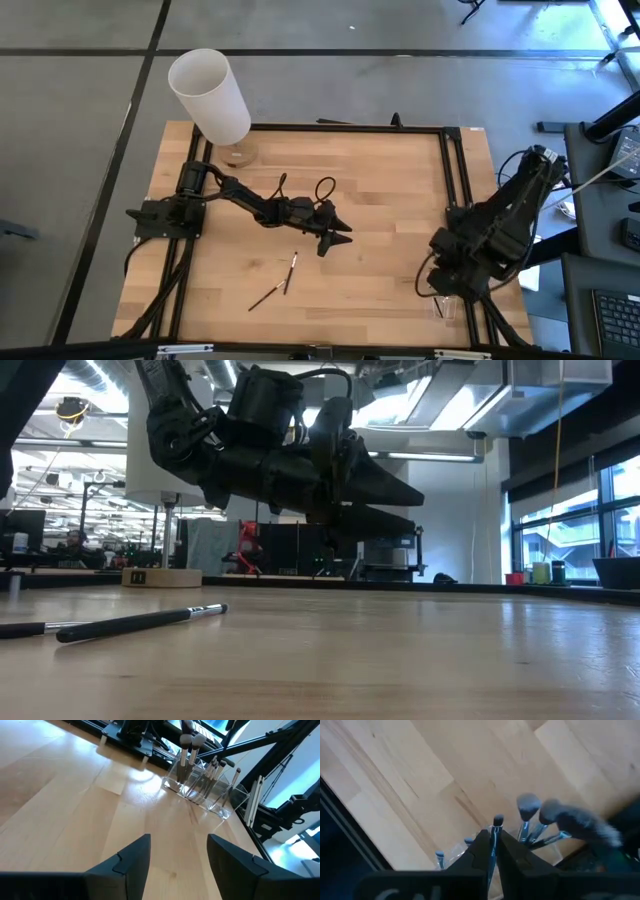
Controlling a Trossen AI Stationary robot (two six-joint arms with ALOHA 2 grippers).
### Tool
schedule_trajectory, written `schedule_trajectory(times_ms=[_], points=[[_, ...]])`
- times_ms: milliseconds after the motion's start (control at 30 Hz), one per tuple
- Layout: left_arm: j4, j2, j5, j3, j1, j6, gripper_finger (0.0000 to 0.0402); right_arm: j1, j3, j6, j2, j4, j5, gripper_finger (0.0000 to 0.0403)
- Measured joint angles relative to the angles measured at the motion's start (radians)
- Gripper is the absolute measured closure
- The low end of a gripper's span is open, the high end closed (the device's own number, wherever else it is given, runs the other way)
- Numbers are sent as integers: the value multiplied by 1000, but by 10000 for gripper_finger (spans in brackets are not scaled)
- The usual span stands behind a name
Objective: Put items in baskets/containers
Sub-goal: Put the eyeshadow brush into the transparent organizer
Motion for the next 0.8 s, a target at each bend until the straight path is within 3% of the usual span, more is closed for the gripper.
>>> schedule_trajectory(times_ms=[233,500,800], points=[[-3,0,7,0,0,-3,212,79,-66,32,49,122,15,383],[-10,0,9,0,0,-2,212,110,-66,61,92,121,7,383],[-10,0,11,0,0,-2,213,117,74,-2,92,97,134,383]])
